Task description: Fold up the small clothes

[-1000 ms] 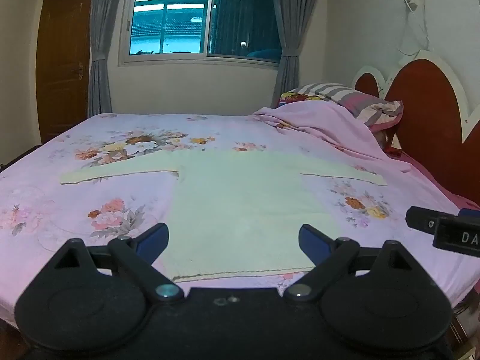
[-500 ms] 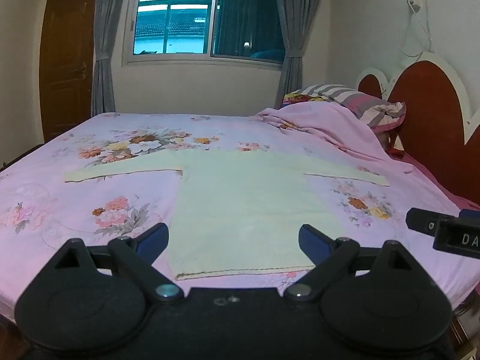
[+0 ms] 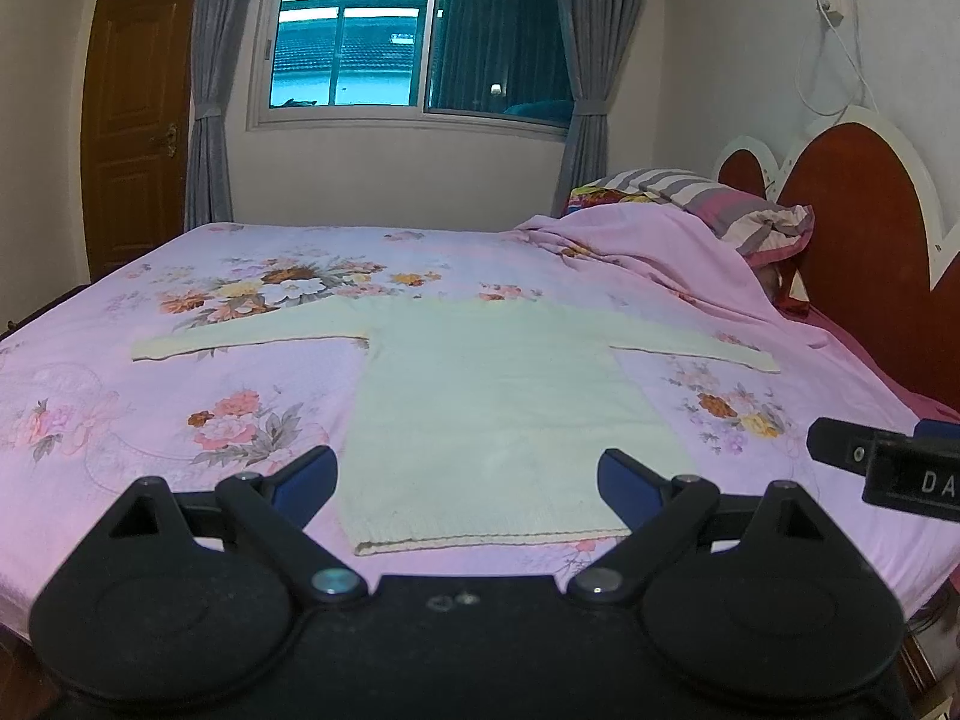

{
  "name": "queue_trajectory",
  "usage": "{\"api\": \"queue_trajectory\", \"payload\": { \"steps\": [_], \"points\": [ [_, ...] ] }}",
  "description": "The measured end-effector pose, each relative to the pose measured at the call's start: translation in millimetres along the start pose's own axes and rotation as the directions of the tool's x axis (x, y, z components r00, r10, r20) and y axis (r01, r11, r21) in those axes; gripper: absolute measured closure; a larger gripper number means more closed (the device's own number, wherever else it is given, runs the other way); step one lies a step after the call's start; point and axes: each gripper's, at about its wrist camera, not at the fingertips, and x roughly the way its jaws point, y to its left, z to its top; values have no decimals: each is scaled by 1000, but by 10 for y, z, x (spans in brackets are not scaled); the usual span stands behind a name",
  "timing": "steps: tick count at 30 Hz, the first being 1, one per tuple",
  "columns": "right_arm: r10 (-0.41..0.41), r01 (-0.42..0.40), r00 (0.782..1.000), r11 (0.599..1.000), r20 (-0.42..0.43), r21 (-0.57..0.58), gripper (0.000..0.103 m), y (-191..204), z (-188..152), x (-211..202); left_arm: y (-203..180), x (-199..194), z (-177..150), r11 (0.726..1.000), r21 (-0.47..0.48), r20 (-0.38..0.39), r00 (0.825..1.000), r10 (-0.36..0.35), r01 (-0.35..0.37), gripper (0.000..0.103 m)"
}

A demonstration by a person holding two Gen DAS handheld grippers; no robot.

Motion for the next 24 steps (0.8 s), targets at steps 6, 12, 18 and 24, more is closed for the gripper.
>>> {"api": "queue_trajectory", "payload": {
  "steps": [6,12,18,24],
  "points": [
    [2,-2,1000,1000,1,-2,0,7,-17,-4,-5,-21,-47,1000,2,-3,1000,-2,2,9],
    [3,-3,1000,1000,-2,-4,0,19,-41,-3,12,-9,-29,1000,-1,-6,1000,-5,5,9],
    [2,-2,1000,1000,-1,-2,0,22,-46,-6,19,-32,-31,1000,-1,-5,1000,-2,2,9],
    [6,-6,1000,1000,-4,-7,0,50,-80,-16,13,7,-23,1000,1,-11,1000,-4,4,9]
  ]
}}
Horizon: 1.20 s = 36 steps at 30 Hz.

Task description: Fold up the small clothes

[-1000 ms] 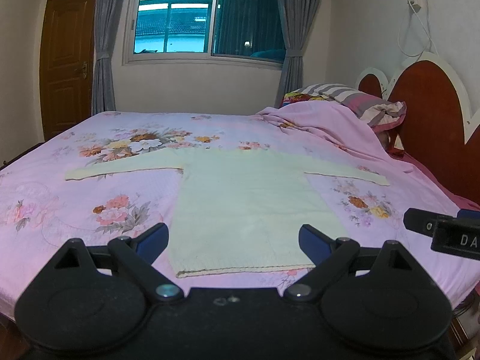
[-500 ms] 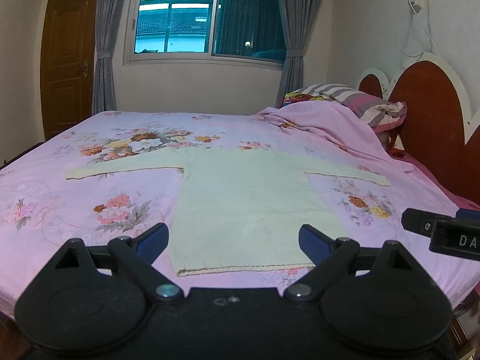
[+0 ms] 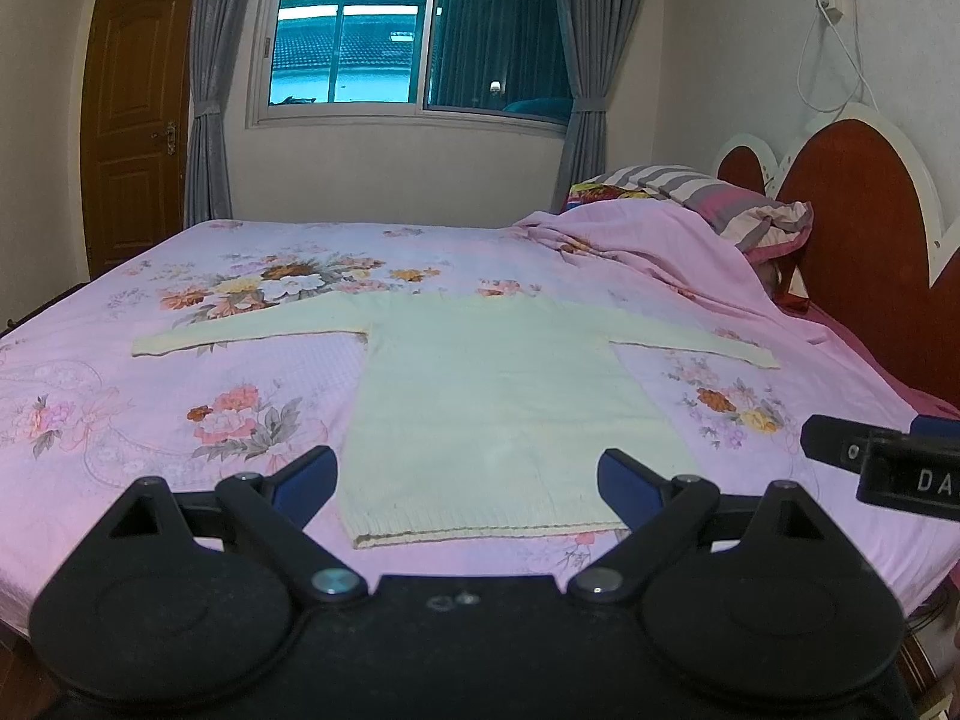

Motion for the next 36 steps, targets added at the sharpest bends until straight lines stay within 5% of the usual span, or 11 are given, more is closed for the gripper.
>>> {"api": "queue_trajectory", "payload": {
  "steps": [36],
  "points": [
    [4,-4,1000,1000,-24,-23,0,75,113,283,158,289,3,1000,-12,-37,999,16,-17,9]
  ]
}}
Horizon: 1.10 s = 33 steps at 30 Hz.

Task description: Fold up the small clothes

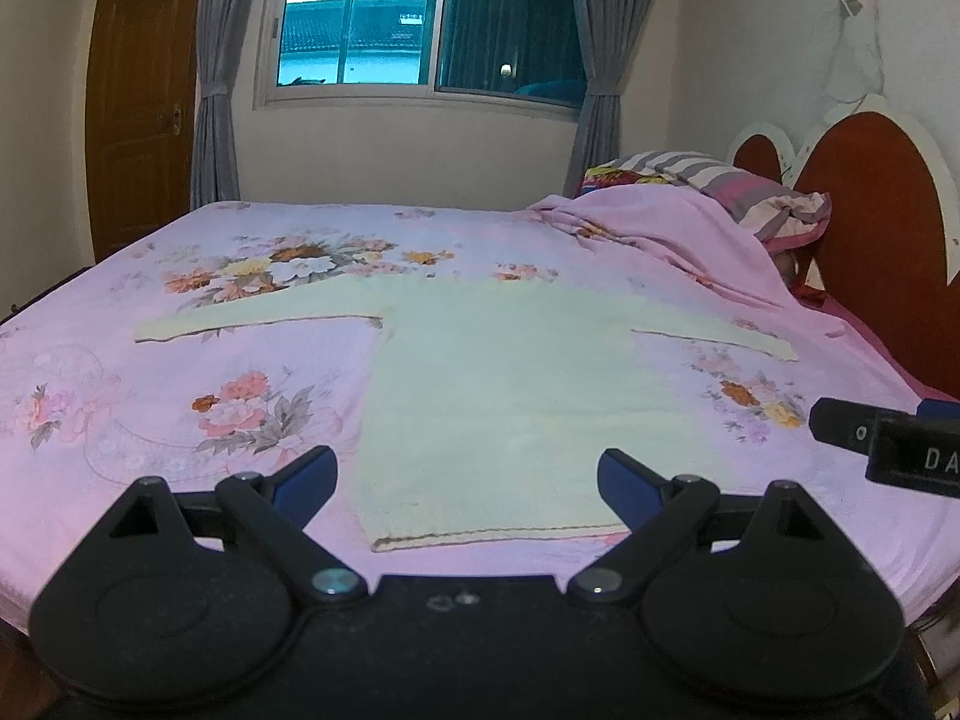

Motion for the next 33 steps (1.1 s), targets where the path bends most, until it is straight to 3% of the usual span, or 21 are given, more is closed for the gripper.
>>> {"api": "queue_trajectory", "payload": {
  "steps": [9,15,19,21,26,28,31,33],
  "points": [
    [26,-26,1000,999,-6,-31,0,65,166,419,399,465,239,998,-65,-9,1000,-7,7,9],
    [60,-59,998,998,18,-37,0,138,511,1049,1076,1128,583,990,-124,1,998,60,-60,9],
    [55,-54,998,997,22,-54,0,316,785,1730,1721,1845,749,976,-197,-26,995,92,-96,9],
    [78,-78,997,996,-4,-40,0,385,885,2103,2149,2211,788,952,-293,-70,995,73,-90,12],
    [56,-56,998,997,-5,-52,0,517,951,2911,3154,2924,764,855,-506,-70,994,90,-113,13],
    [32,-32,999,998,8,-56,0,519,959,3193,3484,3186,713,828,-537,-88,987,135,-161,13],
    [-12,13,1000,998,8,-63,0,475,970,3546,3916,3502,609,774,-602,-129,981,148,-196,14],
    [-31,31,1000,998,0,-45,0,391,956,3722,4067,3600,588,763,-618,-111,982,154,-189,14]
  ]
}}
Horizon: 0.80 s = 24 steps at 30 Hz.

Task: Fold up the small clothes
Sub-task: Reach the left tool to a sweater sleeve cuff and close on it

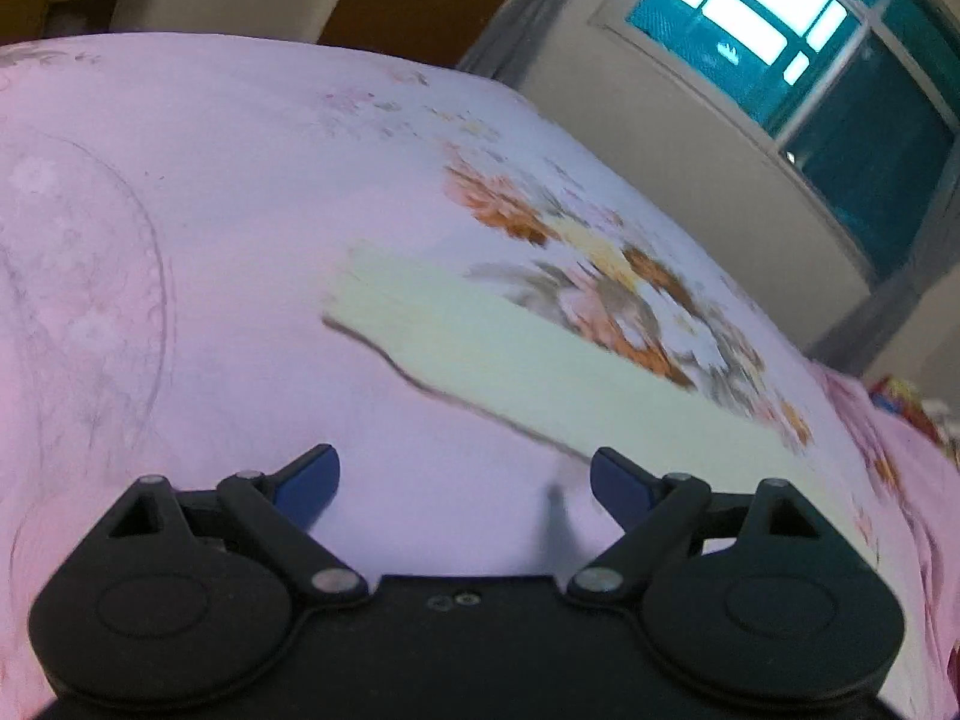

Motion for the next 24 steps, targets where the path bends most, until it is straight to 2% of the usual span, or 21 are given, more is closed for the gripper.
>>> {"api": "queue_trajectory", "payload": {
  "steps": [5,15,16,17,18,19,24],
  "points": [
    [-43,43,999,998,2,45,0,-194,-51,231,103,232,201,996,-76,31,998,-49,51,14],
    [-139,139,990,984,-11,109,0,-647,-127,369,87,368,234,990,-89,107,989,-100,109,18],
    [-148,148,989,983,-13,109,0,-693,-133,369,94,368,237,989,-92,110,988,-106,116,23],
    [-156,156,988,981,-14,111,0,-735,-141,365,97,376,247,989,-94,106,989,-105,115,48],
    [-161,162,987,980,-16,114,0,-787,-149,359,115,401,256,987,-106,93,989,-114,123,79],
    [-167,167,986,979,-15,114,0,-820,-160,350,159,464,259,981,-145,56,991,-124,131,96],
    [-200,201,980,971,-18,127,0,-1016,-214,300,217,494,234,972,-184,67,989,-134,144,94]
  ]
}}
